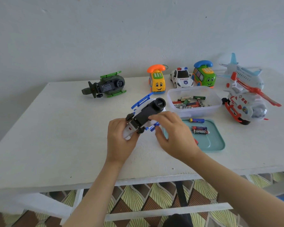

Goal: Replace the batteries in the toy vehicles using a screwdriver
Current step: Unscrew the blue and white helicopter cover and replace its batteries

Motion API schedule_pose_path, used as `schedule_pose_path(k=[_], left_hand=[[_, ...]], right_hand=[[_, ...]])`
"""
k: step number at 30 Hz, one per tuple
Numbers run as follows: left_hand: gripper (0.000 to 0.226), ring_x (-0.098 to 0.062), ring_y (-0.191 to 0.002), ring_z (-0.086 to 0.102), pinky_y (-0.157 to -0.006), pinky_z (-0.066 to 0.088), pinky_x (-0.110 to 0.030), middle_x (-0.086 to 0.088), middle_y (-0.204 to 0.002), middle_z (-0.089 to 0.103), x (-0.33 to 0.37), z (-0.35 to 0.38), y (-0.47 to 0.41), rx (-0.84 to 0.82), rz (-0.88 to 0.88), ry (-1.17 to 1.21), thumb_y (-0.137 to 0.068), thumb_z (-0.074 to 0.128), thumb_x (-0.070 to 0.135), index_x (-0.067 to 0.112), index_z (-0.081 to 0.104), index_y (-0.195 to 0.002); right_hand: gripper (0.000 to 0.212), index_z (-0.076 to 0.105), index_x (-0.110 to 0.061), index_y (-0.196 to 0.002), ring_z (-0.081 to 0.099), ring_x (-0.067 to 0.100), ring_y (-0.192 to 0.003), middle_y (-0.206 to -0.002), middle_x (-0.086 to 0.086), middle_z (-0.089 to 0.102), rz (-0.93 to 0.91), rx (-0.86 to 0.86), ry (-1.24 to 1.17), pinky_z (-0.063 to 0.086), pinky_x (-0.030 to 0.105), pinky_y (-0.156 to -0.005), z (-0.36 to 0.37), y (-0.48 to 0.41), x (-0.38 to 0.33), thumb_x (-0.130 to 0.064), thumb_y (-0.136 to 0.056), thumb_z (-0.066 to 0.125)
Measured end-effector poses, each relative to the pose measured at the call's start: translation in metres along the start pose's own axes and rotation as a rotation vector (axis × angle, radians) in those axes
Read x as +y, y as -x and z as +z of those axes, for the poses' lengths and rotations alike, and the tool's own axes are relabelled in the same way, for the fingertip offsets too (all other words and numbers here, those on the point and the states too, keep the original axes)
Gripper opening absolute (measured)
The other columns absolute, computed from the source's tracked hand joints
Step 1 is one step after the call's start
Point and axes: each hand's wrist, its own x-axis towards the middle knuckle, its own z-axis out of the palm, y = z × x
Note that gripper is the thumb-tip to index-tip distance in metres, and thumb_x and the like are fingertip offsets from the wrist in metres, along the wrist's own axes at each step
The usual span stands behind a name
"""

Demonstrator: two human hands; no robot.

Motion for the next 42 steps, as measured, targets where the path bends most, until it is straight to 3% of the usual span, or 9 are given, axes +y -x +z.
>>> schedule_pose_path(k=[3,6,10,14,17,24,28,37,42], left_hand=[[0.038,-0.005,-0.090,0.042,-0.082,0.036,-0.006,0.007,-0.092,0.054,0.001,0.000,0.000,0.009,-0.006,0.009,-0.081,0.067,0.038,0.001,0.064,-0.090],[0.039,-0.007,-0.091,0.043,-0.082,0.037,-0.006,0.008,-0.094,0.054,0.000,0.000,0.001,-0.003,-0.017,0.017,-0.081,0.067,0.039,0.002,0.064,-0.091],[0.035,-0.007,-0.091,0.043,-0.082,0.036,-0.005,0.008,-0.094,0.054,0.001,0.000,0.002,-0.004,-0.002,0.027,-0.080,0.067,0.037,0.003,0.064,-0.092],[0.037,-0.006,-0.091,0.043,-0.082,0.037,-0.005,0.007,-0.095,0.054,0.000,0.001,0.002,-0.008,0.002,0.017,-0.080,0.067,0.036,0.002,0.064,-0.093],[0.038,-0.005,-0.091,0.042,-0.082,0.037,-0.005,0.007,-0.095,0.054,-0.001,0.002,0.002,-0.006,0.001,0.013,-0.079,0.068,0.037,0.001,0.064,-0.092],[0.038,-0.008,-0.092,0.045,-0.078,0.042,-0.013,0.007,-0.095,0.056,-0.004,0.004,0.003,-0.012,-0.017,-0.004,-0.082,0.067,0.039,0.005,0.065,-0.099],[0.039,-0.009,-0.092,0.045,-0.076,0.043,-0.016,0.003,-0.094,0.059,-0.004,0.004,0.004,-0.018,-0.039,-0.003,-0.081,0.066,0.039,0.004,0.065,-0.098],[0.036,-0.005,-0.091,0.042,-0.081,0.037,-0.005,0.003,-0.093,0.057,-0.004,0.003,0.004,-0.005,-0.029,-0.009,-0.082,0.066,0.037,0.003,0.064,-0.093],[0.035,-0.003,-0.091,0.041,-0.082,0.037,-0.004,-0.002,-0.091,0.061,-0.003,0.003,0.003,0.001,-0.039,-0.015,-0.081,0.065,0.036,0.003,0.064,-0.093]], right_hand=[[0.011,0.053,-0.017,-0.101,0.051,0.013,-0.069,-0.099,-0.001,0.058,0.269,-0.117,0.112,0.039,0.024,-0.055,-0.019,-0.003,0.012,-0.025,-0.096,0.048],[0.024,0.053,-0.015,-0.097,0.051,0.022,-0.081,-0.101,0.003,0.060,0.443,-0.390,0.427,0.039,0.029,-0.066,-0.039,-0.005,0.029,-0.037,-0.096,0.045],[0.037,0.057,-0.013,-0.097,0.052,0.019,-0.080,-0.090,0.000,0.056,0.493,-0.623,0.547,0.036,0.025,-0.058,-0.054,0.002,0.039,-0.048,-0.093,0.046],[0.034,0.061,-0.011,-0.087,0.054,0.016,-0.072,-0.079,-0.001,0.057,0.473,-0.668,0.558,0.031,0.020,-0.047,-0.055,0.004,0.041,-0.044,-0.090,0.051],[0.034,0.051,-0.013,-0.075,0.049,0.013,-0.062,-0.069,-0.003,0.052,0.476,-0.573,0.447,0.032,0.023,-0.048,-0.060,0.000,0.039,-0.044,-0.090,0.052],[0.023,0.048,-0.025,-0.083,0.066,0.004,-0.076,-0.081,-0.014,0.066,0.226,-0.051,-0.249,0.056,0.024,-0.071,-0.071,-0.017,0.002,-0.018,-0.083,0.070],[0.022,0.052,-0.015,-0.104,0.069,0.004,-0.077,-0.086,-0.002,0.069,0.088,0.117,-0.438,0.053,0.015,-0.074,-0.073,-0.027,-0.022,-0.003,-0.089,0.061],[0.023,0.051,-0.004,-0.111,0.070,0.007,-0.083,-0.088,0.007,0.066,-0.067,0.220,-0.493,0.057,0.025,-0.078,-0.056,-0.037,-0.041,0.004,-0.090,0.056],[0.021,0.051,0.000,-0.110,0.069,0.005,-0.085,-0.089,0.010,0.065,-0.079,0.226,-0.468,0.055,0.018,-0.079,-0.054,-0.037,-0.040,0.005,-0.090,0.056]])
